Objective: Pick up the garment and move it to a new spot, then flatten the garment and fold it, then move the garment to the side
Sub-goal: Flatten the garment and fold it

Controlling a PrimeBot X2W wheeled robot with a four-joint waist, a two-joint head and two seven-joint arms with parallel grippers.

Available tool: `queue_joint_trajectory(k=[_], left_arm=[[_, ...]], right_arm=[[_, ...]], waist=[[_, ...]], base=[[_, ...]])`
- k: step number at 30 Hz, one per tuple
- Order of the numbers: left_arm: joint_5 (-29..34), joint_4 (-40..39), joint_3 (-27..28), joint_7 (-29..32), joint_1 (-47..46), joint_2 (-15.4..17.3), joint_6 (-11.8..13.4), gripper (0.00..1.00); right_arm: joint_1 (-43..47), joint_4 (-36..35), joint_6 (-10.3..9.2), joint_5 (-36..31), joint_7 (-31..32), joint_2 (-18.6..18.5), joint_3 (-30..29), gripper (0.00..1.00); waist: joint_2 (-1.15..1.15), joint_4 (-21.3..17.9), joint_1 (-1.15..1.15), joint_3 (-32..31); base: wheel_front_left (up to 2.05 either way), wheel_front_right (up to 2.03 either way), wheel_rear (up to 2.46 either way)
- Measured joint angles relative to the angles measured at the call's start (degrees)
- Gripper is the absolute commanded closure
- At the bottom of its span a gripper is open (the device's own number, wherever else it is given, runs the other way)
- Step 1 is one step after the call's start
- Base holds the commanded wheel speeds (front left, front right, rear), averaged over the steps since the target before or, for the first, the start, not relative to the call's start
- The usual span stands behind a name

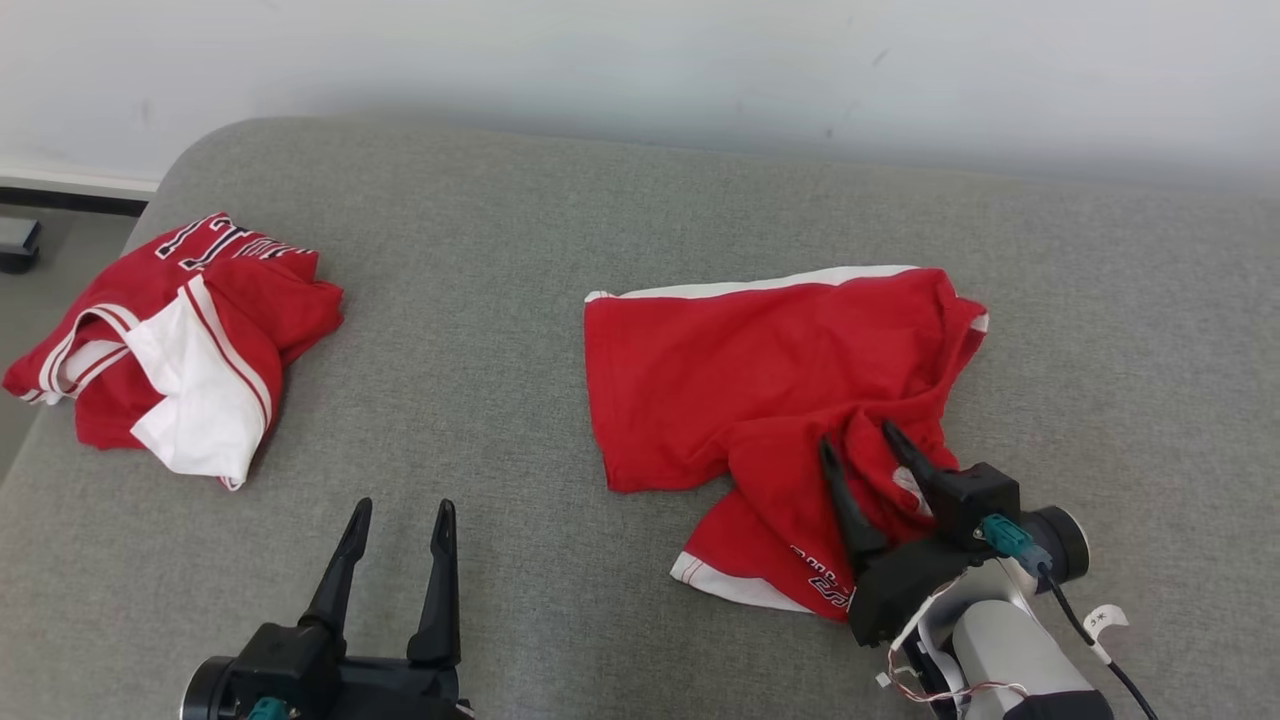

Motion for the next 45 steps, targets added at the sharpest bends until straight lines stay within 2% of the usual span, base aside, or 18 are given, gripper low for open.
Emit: queue_joint_trajectory(k=[5, 7, 12, 21, 25, 28, 33, 34, 35, 36, 40, 45], left_arm=[[0.00, 0.10, 0.18, 0.00, 0.14, -0.03, 0.21, 0.00], [0.00, 0.05, 0.66, 0.00, 0.37, -0.01, 0.30, 0.00], [0.03, -0.09, 1.19, 0.00, 0.88, -0.01, 0.29, 0.00], [0.63, -0.46, 2.14, 0.00, 1.66, -0.01, -0.11, 0.00], [0.68, -0.59, 2.64, 0.00, 2.57, -0.01, -0.23, 0.00], [0.76, -0.49, 2.81, 0.00, 2.71, -0.01, -0.30, 0.00], [1.48, -0.22, 2.96, 0.00, 2.81, -0.02, -0.58, 0.00], [1.65, -0.15, 3.05, 0.00, 2.81, -0.01, -0.63, 0.00], [1.69, -0.10, 3.15, 0.00, 2.81, -0.01, -0.67, 0.00], [1.71, -0.09, 3.25, 0.00, 2.81, -0.01, -0.75, 0.00], [2.12, 0.04, 3.33, 0.00, 3.04, -0.01, -0.80, 0.00], [2.22, 0.09, 3.43, 0.00, 3.97, -0.01, -0.88, 0.00]], right_arm=[[1.31, -5.05, 0.00, 1.31, -0.01, -0.80, 0.46, 0.00], [4.20, -10.47, 0.00, 2.88, 0.01, -1.98, 0.56, 0.00], [9.93, -18.25, 0.00, 4.66, 0.00, -3.98, -0.64, 0.00], [18.37, -24.41, 0.00, 7.22, 0.00, -4.15, -6.66, 0.00], [21.21, -23.18, 0.00, 7.78, 0.00, -3.89, -9.29, 0.00], [21.10, -19.58, 0.00, 8.54, 0.00, -3.66, -10.01, 0.00], [17.47, -9.23, 0.00, 9.16, 0.01, -2.98, -7.80, 0.00], [16.33, -7.92, 0.00, 9.69, 0.00, -2.47, -7.49, 0.53], [15.22, -6.49, 0.00, 9.91, 0.00, -2.27, -6.75, 0.74], [14.35, -5.60, 0.00, 10.10, 0.01, -2.14, -6.05, 1.00], [12.86, -4.91, 0.00, 10.62, 0.00, -1.77, -5.02, 1.00], [15.40, -8.94, 0.00, 8.95, 0.00, -2.23, -5.66, 1.00]], waist=[[0.00, -0.99, 0.00, -0.28], [0.00, -1.97, 0.00, -0.48], [0.00, -3.57, 0.00, -0.88], [0.00, -4.43, 0.00, -1.93], [0.00, -4.43, 0.00, -2.29], [0.00, -4.49, 0.00, -2.49], [0.00, -4.69, 0.00, -2.88], [0.00, -4.73, 0.00, -2.93], [0.00, -4.79, 0.00, -3.01], [0.00, -4.81, 0.00, -3.10], [0.00, -4.92, 0.00, -3.70], [0.00, -5.21, 0.00, -4.59]], base=[[0.00, 0.00, 0.00], [0.00, 0.00, 0.00], [0.00, 0.00, 0.00], [0.00, 0.00, 0.00], [0.00, 0.00, 0.00], [0.00, 0.00, 0.00], [0.00, 0.00, 0.00], [0.00, 0.00, 0.00], [0.00, 0.00, 0.00], [0.00, 0.00, 0.00], [0.00, 0.00, 0.00], [0.00, 0.00, 0.00]])
